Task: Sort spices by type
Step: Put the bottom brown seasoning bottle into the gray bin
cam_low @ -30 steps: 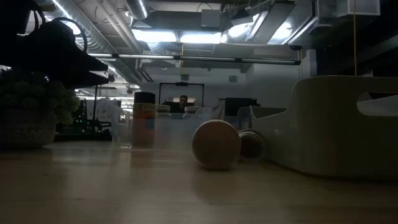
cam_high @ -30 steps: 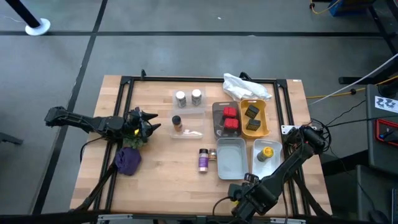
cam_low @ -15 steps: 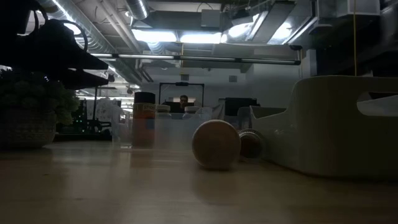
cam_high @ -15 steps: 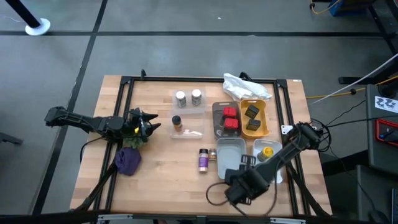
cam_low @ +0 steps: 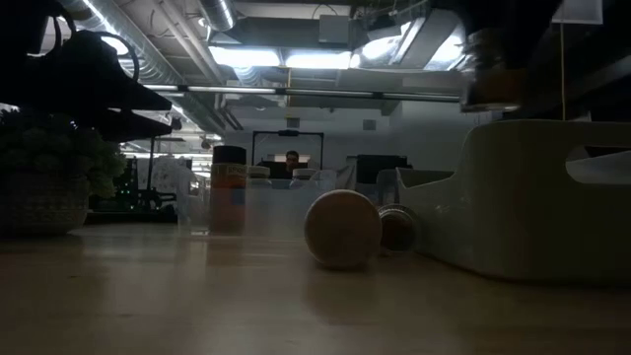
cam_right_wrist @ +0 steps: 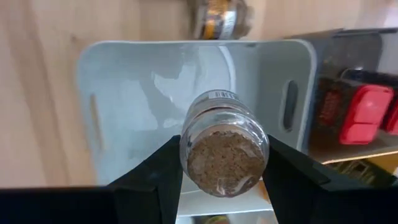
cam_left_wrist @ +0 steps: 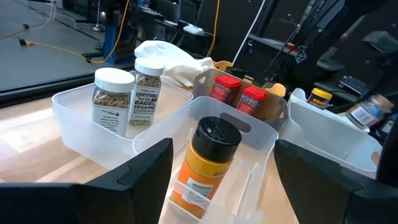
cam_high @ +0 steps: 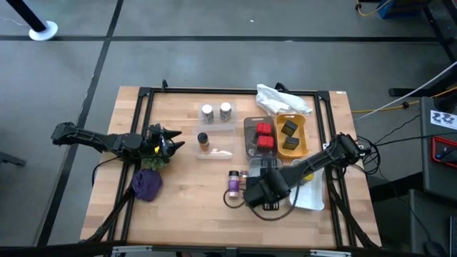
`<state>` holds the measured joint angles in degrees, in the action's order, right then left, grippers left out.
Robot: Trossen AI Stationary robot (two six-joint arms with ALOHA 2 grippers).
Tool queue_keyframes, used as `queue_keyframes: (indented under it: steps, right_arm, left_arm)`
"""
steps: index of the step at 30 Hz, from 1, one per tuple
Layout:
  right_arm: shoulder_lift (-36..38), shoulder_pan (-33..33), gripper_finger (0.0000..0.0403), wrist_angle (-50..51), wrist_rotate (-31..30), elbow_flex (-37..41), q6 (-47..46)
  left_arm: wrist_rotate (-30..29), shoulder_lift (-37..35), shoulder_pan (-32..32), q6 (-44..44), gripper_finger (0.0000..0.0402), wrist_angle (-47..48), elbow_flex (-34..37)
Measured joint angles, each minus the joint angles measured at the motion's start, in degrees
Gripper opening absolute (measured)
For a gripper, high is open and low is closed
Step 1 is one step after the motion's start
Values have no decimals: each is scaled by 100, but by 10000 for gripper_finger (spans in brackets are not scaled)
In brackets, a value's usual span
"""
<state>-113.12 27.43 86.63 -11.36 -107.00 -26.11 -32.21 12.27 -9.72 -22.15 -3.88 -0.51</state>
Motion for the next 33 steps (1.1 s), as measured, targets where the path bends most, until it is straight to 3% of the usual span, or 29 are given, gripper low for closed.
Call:
queue_keyframes:
  steps: [6, 15, 25, 33]
  right_arm:
    - [0, -400, 185, -80, -67, 127, 585]
    - [-2, -660, 186, -722, 194, 996, 1252]
    - [-2, -771, 186, -1717, 342, 2055, 1592]
    - [-2, -961, 186, -1927, 551, 2140, 1609]
  left_arm:
    - [0, 0, 1, 2, 265, 0, 0]
    - [0, 0, 1, 2, 265, 0, 0]
    - [0, 0, 0, -2, 265, 0, 0]
    - [1, 0, 1, -13, 265, 0, 0]
